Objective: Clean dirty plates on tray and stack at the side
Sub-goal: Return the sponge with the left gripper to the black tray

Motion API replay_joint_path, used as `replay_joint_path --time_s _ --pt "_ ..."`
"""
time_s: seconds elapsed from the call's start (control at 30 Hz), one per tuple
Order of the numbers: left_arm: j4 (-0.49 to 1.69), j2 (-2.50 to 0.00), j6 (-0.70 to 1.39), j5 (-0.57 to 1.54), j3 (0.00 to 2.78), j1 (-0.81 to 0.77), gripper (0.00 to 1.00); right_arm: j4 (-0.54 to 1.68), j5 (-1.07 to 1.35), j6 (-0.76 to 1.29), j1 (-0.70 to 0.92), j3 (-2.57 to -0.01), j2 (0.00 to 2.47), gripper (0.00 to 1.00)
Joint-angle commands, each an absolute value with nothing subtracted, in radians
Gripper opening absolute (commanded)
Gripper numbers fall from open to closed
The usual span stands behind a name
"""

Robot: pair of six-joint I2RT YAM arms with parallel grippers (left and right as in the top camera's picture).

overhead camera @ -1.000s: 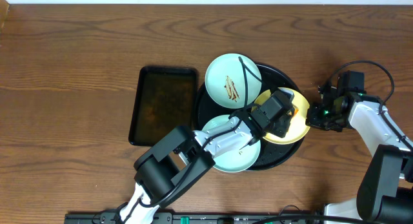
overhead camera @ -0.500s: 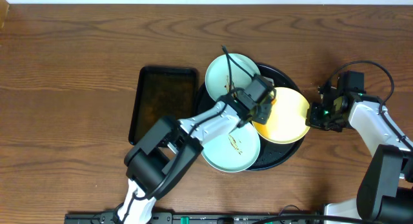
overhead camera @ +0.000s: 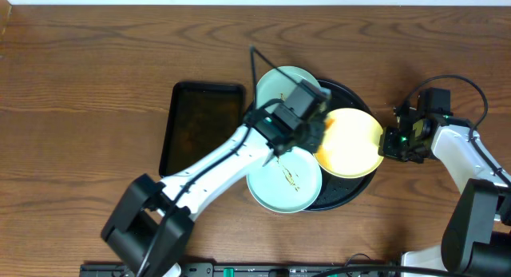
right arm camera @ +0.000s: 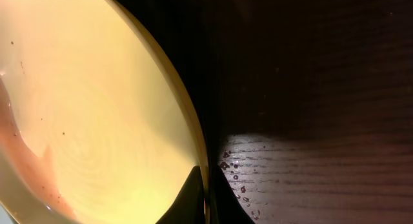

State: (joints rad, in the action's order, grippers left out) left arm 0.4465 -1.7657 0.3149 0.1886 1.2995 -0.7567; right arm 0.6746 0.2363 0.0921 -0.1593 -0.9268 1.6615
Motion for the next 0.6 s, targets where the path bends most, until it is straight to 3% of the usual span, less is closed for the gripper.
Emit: replay_joint_path --time_s 0.0,0.1,0.2,0.57 --pt "0.547 -1.701 0.304 0.066 1.301 -0.686 0.07 0.677 0.147 0.093 -0.158 -0.921 1.675 0.11" --pt "0.657 -1.62 0.304 -0.059 1.301 -0.602 0.07 0.664 0.147 0.093 -0.154 -0.919 1.675 0.19" --pt "0.707 -1.564 0.305 -0.091 1.301 -0.526 0.07 0.64 0.147 0.093 -0.148 -0.91 1.675 0.2" --pt "0.785 -1.527 0.384 -0.056 1.287 -0.325 0.07 0.598 0.147 0.093 -0.125 -0.888 1.675 0.09"
